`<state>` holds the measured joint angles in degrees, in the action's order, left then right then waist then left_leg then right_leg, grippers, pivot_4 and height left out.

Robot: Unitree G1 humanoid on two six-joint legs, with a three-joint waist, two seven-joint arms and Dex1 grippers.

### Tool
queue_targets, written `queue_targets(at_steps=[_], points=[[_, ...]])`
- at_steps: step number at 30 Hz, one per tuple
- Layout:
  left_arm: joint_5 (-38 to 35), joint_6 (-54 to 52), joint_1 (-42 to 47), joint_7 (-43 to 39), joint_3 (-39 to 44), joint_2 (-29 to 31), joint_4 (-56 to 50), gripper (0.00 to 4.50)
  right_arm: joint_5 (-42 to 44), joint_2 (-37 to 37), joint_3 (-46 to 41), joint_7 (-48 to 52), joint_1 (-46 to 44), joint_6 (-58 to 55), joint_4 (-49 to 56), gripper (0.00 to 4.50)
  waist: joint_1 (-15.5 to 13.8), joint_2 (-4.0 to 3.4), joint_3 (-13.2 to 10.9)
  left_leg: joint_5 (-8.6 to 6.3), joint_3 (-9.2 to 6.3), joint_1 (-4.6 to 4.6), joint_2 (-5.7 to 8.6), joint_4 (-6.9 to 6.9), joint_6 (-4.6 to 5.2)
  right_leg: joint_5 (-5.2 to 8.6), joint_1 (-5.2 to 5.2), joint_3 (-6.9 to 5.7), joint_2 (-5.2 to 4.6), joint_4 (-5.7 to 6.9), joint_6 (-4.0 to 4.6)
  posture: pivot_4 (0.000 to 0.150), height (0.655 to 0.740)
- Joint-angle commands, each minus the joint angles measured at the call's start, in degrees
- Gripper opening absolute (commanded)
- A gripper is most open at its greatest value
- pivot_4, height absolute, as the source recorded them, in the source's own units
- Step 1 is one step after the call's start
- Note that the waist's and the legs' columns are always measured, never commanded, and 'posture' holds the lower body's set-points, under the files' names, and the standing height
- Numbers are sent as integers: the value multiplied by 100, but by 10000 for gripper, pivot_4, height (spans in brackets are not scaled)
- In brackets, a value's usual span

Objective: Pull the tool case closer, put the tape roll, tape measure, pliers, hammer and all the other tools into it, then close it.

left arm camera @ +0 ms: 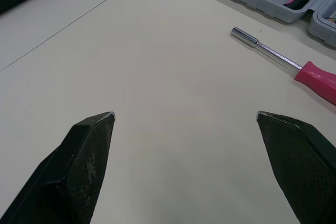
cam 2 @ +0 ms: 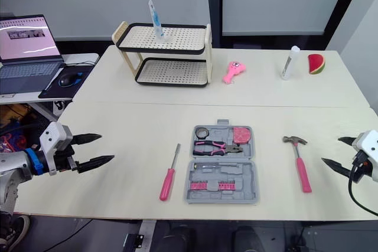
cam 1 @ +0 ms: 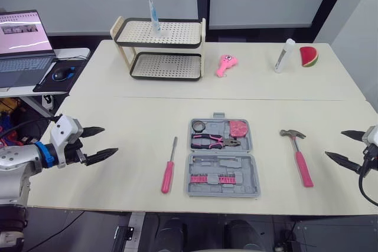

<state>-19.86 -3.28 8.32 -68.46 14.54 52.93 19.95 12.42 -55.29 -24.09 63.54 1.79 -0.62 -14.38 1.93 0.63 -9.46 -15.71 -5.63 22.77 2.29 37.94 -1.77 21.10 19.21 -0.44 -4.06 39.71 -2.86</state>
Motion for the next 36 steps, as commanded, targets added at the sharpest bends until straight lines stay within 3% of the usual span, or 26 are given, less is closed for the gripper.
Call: queue_targets(at_steps=[1, 11, 14, 24, 36], points=[[11, 98, -20, 96, 123, 8, -159, 45000, 6, -132, -57, -89, -33, 64, -35, 44601, -1, 0, 0, 0, 0, 0, 0, 0, 0, 0, 0, 0, 0, 0, 0, 1500, 7400], [-145, 225, 297, 492, 219, -357, -388, 45000, 78, -114, -210, -382, 52, -78, -61, 44601, -6, 0, 0, 1, 1, 0, 0, 1, -2, 0, -1, -1, -1, 0, 0, 1500, 7400], [36, 179, 605, 494, -82, -363, -562, 45000, 193, -83, -363, -448, 259, -275, 181, 44601, -12, 0, 0, 10, 1, 3, 1, 2, -17, 0, -1, -2, -1, -2, 0, 1500, 7400], [-628, -1135, 2167, -200, -1188, -897, -1925, 45000, 545, 227, -851, -806, 1091, -1152, 1445, 44601, -16, 2, 1, 13, 16, 11, 0, 6, -22, 0, -13, -4, -2, -20, 0, 1500, 7400], [-800, -1377, 2482, -778, -1948, -1292, -2743, 45000, 900, 717, -883, -1449, 1456, -2435, 2784, 44601, -18, 0, 2, 13, 24, 10, -3, 6, -22, 0, -17, -1, 1, -22, 0, 1500, 7400]])
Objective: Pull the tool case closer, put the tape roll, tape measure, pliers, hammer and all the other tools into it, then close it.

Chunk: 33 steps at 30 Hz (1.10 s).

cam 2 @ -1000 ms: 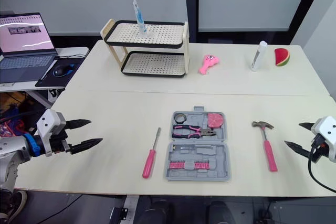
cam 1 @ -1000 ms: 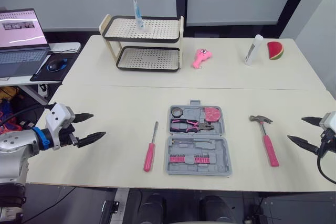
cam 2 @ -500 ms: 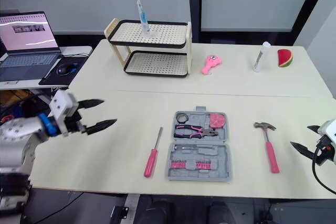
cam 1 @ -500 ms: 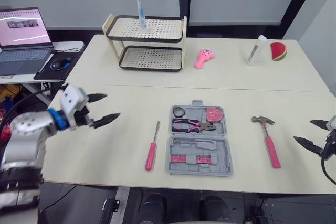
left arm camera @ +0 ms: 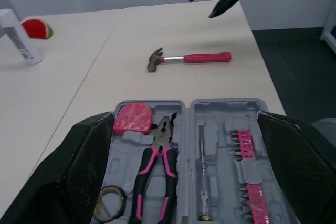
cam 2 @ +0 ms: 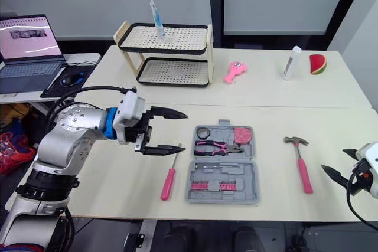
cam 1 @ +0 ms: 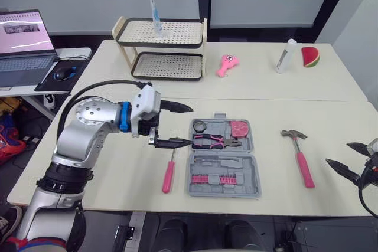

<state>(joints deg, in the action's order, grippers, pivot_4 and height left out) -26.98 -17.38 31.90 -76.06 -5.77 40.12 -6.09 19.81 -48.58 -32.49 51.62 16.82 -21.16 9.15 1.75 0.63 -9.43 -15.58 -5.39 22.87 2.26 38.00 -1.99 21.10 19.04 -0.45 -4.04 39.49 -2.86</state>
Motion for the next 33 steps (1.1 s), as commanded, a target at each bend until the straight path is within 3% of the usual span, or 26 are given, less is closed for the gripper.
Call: queue_targets(at_steps=[1, 13, 25, 29, 33], points=[[-68, 58, 106, -28, 81, -15, -132, 45000, 147, 76, 50, -361, -99, -526, 527, 44601, 2, 0, 0, 0, 0, 0, 0, 0, 0, 0, 0, 0, 0, 0, 0, 1500, 7400], [74, 231, -107, 176, -109, -277, -420, 45000, -342, 905, 1711, -2000, -1903, -2078, -19, 44601, 2, 1, 1, 1, -8, 2, 4, 1, -1, 0, 2, -1, -2, 0, 0, 1500, 7400], [170, 343, -228, 273, -122, -309, -437, 45000, -714, 1214, 2227, -2411, -2252, -1945, -854, 44601, 8, 1, 1, 1, -7, 0, 4, 1, -1, 0, 4, 1, -2, 3, 0, 1500, 7400], [196, 387, -199, 263, -161, -344, -392, 45000, -764, 1301, 2238, -2445, -2391, -1833, -1139, 36559, 16, 1, 2, 1, -7, -2, 3, 1, -1, 0, 4, 0, 0, 5, 0, 1500, 7400], [249, 447, -135, 231, -222, -392, -321, 45000, -876, 1357, 2305, -2543, -2468, -1793, -1389, 24174, 13, 1, 2, 1, -6, -2, 3, 2, -1, 0, 3, 1, 0, 5, 0, 1500, 7400]])
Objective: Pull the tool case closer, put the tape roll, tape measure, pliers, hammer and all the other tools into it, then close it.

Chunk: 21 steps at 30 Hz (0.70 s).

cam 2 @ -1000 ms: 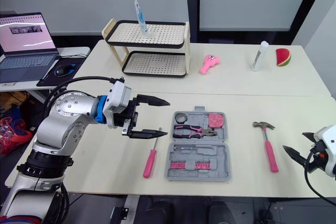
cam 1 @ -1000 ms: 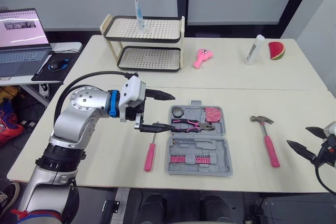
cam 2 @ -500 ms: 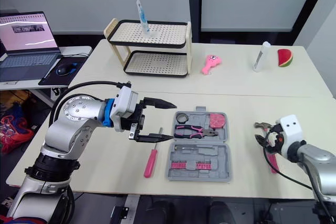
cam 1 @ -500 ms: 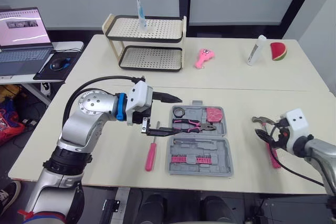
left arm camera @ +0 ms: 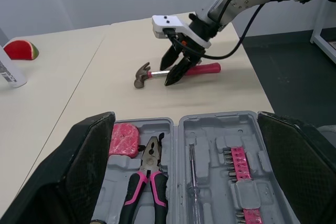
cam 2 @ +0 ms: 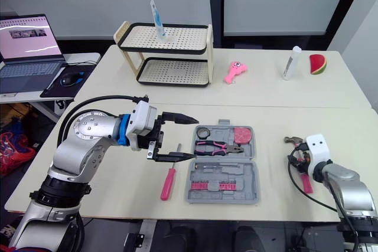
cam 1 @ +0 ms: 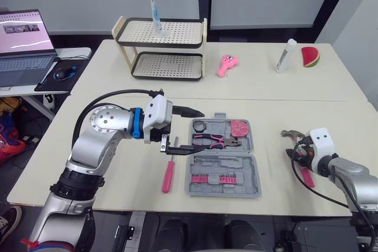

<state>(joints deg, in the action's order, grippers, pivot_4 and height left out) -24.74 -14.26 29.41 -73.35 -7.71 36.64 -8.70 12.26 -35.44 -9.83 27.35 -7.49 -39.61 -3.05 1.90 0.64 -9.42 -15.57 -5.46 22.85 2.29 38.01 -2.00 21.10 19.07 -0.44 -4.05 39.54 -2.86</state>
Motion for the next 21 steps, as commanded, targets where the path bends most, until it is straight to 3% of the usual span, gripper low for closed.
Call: queue_targets(at_steps=[1, 12, 21], points=[[32, 137, 131, -39, -39, -56, -47, 45000, -154, 67, 42, -157, -75, 87, -260, 22459, -3, 1, 0, 0, 0, 0, 0, 0, 0, 0, 0, 0, 0, 0, 0, 1500, 7400], [27, 14, 174, 60, -112, -123, -200, 45000, -182, 175, 25, -289, -238, 45, -358, 9862, -2, 3, 3, 0, 0, -2, 0, 2, 0, 0, -1, 0, 0, 1, 0, 1500, 7400], [59, -24, 199, 67, -118, -162, -206, 45000, -144, 143, 60, -227, -256, -14, -318, 3629, -1, 3, 3, 0, 0, -2, 0, 2, 0, 0, -1, 0, 0, 1, 0, 1500, 7400]])
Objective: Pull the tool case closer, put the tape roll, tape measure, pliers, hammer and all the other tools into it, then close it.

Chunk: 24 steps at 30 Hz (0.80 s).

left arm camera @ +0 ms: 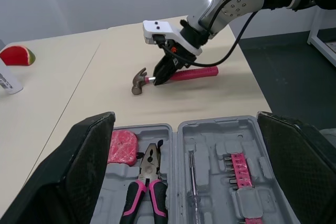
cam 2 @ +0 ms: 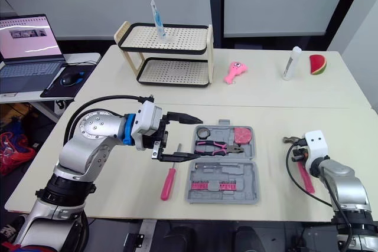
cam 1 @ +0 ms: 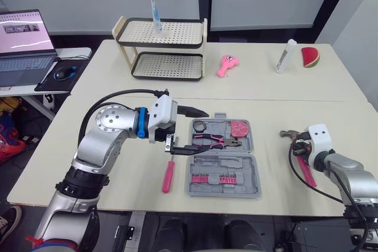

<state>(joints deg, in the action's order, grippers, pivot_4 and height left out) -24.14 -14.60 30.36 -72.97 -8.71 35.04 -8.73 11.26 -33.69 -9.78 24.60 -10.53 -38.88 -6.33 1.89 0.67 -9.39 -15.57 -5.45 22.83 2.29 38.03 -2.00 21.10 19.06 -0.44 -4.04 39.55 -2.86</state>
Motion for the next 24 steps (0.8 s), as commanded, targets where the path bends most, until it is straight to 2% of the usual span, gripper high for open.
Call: queue_targets(at_steps=[1, 7, 10, 14, 18, 24], points=[[2, 12, 104, 29, -15, -1, -198, 45000, -45, -71, 68, 96, 67, -94, 43, 2902, 0, 0, 0, 0, 0, 0, 0, 0, 0, 0, 0, 0, 0, 0, 0, 1500, 7400], [13, 20, 83, 31, -17, -3, -201, 45000, 31, -439, 141, 491, 114, -331, 318, 2359, -7, 0, 0, 0, -1, 2, 1, 0, 0, 0, 0, -1, 0, -1, 0, 1500, 7400], [17, 23, 64, 43, -14, -8, -213, 45000, 196, -492, 91, 546, 225, -751, 879, 2359, -8, 0, 0, 0, 0, 3, 1, 0, 0, 0, 1, 0, -1, -1, 0, 1500, 7400], [10, 13, 4, 71, 7, -5, -252, 45000, 475, -3, -108, 77, 509, -1609, 1988, 2359, 2, 0, 0, 0, -2, 6, -1, -3, 0, 0, 3, 0, 0, -1, 0, 1500, 7400], [-3, -16, -64, 119, 8, -3, -329, 45000, 336, 640, -95, -625, 689, -1954, 2727, 2359, -7, -1, 0, 0, -4, 5, 1, -4, 0, 0, 6, 2, 0, 0, 0, 1500, 7400], [11, 2, -71, 96, -21, 8, -326, 45000, 31, 1147, 58, -1223, 871, -1808, 2728, 2359, -8, -2, 0, 0, -7, 5, 4, -4, 0, 0, 8, 2, -2, 1, 0, 1500, 7400]])
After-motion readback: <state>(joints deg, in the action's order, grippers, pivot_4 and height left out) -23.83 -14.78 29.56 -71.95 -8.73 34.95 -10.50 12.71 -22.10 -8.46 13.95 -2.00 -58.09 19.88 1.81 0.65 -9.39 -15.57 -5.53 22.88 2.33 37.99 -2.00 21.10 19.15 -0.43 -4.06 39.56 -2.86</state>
